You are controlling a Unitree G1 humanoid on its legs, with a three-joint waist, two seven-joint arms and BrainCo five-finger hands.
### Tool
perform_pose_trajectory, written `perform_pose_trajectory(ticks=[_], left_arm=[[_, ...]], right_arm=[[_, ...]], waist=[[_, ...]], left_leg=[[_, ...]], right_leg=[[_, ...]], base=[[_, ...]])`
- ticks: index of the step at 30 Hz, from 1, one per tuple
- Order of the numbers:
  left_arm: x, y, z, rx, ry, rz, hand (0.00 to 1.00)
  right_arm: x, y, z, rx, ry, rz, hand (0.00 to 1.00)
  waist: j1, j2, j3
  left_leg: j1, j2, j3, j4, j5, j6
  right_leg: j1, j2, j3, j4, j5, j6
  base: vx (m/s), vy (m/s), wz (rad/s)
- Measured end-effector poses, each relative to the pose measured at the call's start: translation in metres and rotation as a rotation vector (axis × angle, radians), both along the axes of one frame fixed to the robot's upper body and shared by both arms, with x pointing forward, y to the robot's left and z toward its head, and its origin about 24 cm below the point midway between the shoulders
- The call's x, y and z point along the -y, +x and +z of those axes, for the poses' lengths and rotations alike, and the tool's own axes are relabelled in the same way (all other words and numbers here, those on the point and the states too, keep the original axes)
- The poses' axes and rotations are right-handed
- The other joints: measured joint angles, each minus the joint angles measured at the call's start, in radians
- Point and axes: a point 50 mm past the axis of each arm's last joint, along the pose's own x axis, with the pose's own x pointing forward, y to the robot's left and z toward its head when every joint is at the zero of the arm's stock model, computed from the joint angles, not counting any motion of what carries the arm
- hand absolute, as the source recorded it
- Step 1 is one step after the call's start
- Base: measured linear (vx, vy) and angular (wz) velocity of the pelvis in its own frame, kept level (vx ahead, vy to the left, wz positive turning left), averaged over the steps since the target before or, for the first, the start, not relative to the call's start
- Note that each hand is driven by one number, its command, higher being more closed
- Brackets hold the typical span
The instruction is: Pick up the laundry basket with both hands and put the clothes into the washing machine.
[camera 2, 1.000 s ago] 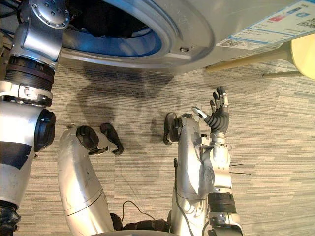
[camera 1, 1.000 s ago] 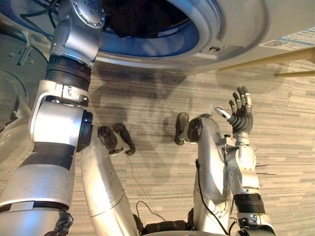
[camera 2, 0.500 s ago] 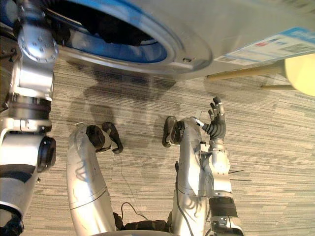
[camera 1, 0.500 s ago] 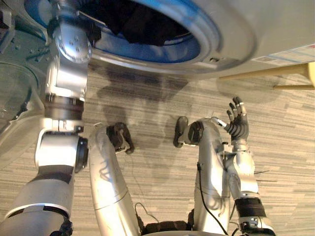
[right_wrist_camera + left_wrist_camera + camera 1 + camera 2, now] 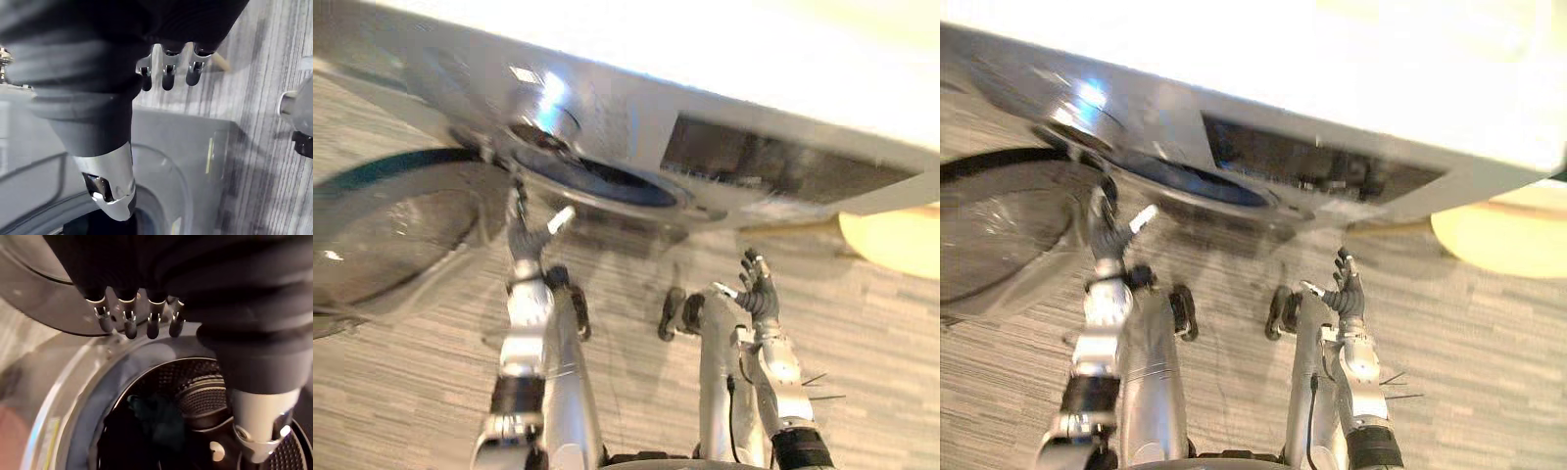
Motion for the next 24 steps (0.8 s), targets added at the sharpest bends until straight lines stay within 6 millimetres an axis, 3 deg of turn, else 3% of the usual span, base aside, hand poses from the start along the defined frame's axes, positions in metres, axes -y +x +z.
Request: perform_pose_trajectory(ticks=[4, 6, 9, 14, 21, 24], left_arm=[[0.008, -0.039, -0.058, -0.246, -0.069, -0.034, 0.0], [0.002, -0.067, -0.09, -0.406, -0.068, -0.02, 0.0], [-0.005, -0.094, -0.121, -0.585, -0.022, -0.033, 0.0], [-0.027, -0.118, -0.139, -0.726, 0.054, -0.017, 0.0], [-0.025, -0.108, -0.14, -0.74, 0.108, -0.065, 0.0], [-0.024, -0.109, -0.143, -0.768, 0.136, -0.09, 0.0]], right_arm=[[0.003, -0.027, -0.034, -0.168, 0.022, -0.025, 0.0], [0.005, -0.049, -0.055, -0.275, 0.032, -0.045, 0.0], [0.011, -0.073, -0.084, -0.441, 0.038, -0.077, 0.0], [0.014, -0.097, -0.105, -0.591, 0.053, -0.102, 0.0], [0.023, -0.094, -0.106, -0.604, 0.029, -0.099, 0.0], [0.021, -0.092, -0.107, -0.614, 0.037, -0.098, 0.0]], waist=[[0.003, 0.0, -0.072], [0.003, -0.002, -0.143], [-0.003, 0.013, -0.206], [-0.022, 0.029, -0.22], [-0.028, 0.035, -0.228], [-0.027, 0.032, -0.228]], left_leg=[[0.253, -0.015, 0.071, -0.244, 0.072, 0.008], [0.382, -0.031, 0.118, -0.401, 0.123, 0.011], [0.512, -0.06, 0.149, -0.605, 0.206, 0.013], [0.639, -0.07, 0.183, -0.686, 0.228, 0.012], [0.677, -0.106, 0.136, -0.717, 0.228, 0.013], [0.681, -0.121, 0.158, -0.722, 0.221, 0.02]], right_leg=[[0.229, 0.021, -0.002, -0.237, 0.078, 0.022], [0.338, 0.037, 0.007, -0.388, 0.134, 0.039], [0.451, 0.061, 0.013, -0.59, 0.222, 0.054], [0.6, 0.096, 0.055, -0.776, 0.313, 0.065], [0.635, 0.102, 0.141, -0.912, 0.419, 0.076], [0.595, 0.103, 0.233, -0.939, 0.469, 0.085]], base=[[0.17, 0.052, -0.06], [0.15, 0.071, -0.2], [0.16, 0.083, -0.14], [0.1, 0.073, -0.27], [-0.02, 0.042, -0.36], [-0.11, 0.052, -0.84]])
